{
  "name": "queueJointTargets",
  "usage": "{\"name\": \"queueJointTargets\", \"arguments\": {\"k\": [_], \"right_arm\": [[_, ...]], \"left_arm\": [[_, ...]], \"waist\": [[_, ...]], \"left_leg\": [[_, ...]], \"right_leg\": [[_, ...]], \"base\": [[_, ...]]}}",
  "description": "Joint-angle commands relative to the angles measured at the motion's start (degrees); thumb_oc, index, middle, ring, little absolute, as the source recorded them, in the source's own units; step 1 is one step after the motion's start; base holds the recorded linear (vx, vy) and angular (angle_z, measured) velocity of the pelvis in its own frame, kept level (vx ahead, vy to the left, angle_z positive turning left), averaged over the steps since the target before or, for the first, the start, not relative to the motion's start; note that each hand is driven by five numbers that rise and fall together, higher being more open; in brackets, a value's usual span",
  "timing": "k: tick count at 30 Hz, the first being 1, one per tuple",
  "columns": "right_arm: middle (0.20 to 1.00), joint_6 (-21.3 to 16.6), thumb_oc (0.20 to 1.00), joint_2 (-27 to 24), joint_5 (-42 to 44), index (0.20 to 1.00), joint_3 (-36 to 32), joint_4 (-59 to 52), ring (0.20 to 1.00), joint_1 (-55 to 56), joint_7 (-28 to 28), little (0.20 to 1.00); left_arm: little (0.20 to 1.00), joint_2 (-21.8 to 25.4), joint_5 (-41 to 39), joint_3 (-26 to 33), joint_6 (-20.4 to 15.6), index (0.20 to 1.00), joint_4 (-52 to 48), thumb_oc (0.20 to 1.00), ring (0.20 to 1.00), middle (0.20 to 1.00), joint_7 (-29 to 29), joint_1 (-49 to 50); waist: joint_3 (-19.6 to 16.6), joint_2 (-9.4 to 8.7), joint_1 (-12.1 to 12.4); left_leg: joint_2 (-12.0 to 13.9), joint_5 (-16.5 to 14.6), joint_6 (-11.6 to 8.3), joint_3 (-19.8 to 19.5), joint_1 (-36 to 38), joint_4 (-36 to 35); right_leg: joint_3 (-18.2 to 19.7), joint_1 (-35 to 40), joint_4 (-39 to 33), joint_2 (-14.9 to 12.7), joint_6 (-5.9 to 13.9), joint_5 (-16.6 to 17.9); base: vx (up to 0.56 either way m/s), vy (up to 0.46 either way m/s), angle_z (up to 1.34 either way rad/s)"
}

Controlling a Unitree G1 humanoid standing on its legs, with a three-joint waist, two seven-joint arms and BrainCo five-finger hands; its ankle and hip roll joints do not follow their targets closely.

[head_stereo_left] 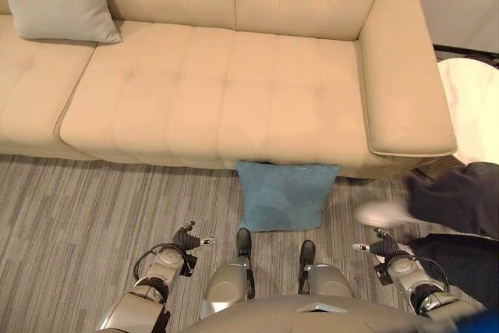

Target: Pick up all the scattered cushions and arrange them neatly on the sofa.

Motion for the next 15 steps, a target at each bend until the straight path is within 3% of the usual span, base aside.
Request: {"name": "queueJointTargets", "arguments": {"k": [1,11,15], "right_arm": [[1.000,-0.6,1.000,-2.1,0.5,1.000,1.4,-2.1,1.000,0.7,-1.8,1.000],[1.000,-1.0,1.000,-2.0,-1.1,1.000,1.9,-0.9,1.000,2.3,-1.8,1.000],[1.000,-0.9,1.000,-1.9,-1.4,1.000,1.6,0.3,1.000,3.1,-1.6,1.000]], "left_arm": [[1.000,-1.7,-1.7,0.4,-1.7,1.000,-0.6,1.000,1.000,1.000,1.2,0.3],[1.000,-3.8,0.0,0.4,-1.1,1.000,1.9,1.000,1.000,1.000,0.1,3.2],[1.000,-4.2,0.8,0.6,-0.8,1.000,3.1,1.000,1.000,1.000,-0.2,4.1]], "waist": [[-2.4,-1.14,0.0],[-4.1,-0.55,0.4],[-4.7,-0.20,0.5]], "left_leg": [[1.4,-6.4,-2.47,-0.5,-4.1,9.3],[3.4,-1.4,-5.17,-1.7,0.8,0.8],[3.6,-1.0,-5.55,-2.1,2.9,-0.1]], "right_leg": [[-0.1,-2.6,-0.8,-0.1,3.09,4.7],[-3.5,2.6,-7.0,2.6,2.94,5.0],[-4.5,4.6,-7.2,3.0,2.71,4.4]], "base": [[-0.01,-0.042,-0.06],[0.00,-0.116,0.13],[0.02,-0.055,0.23]]}}
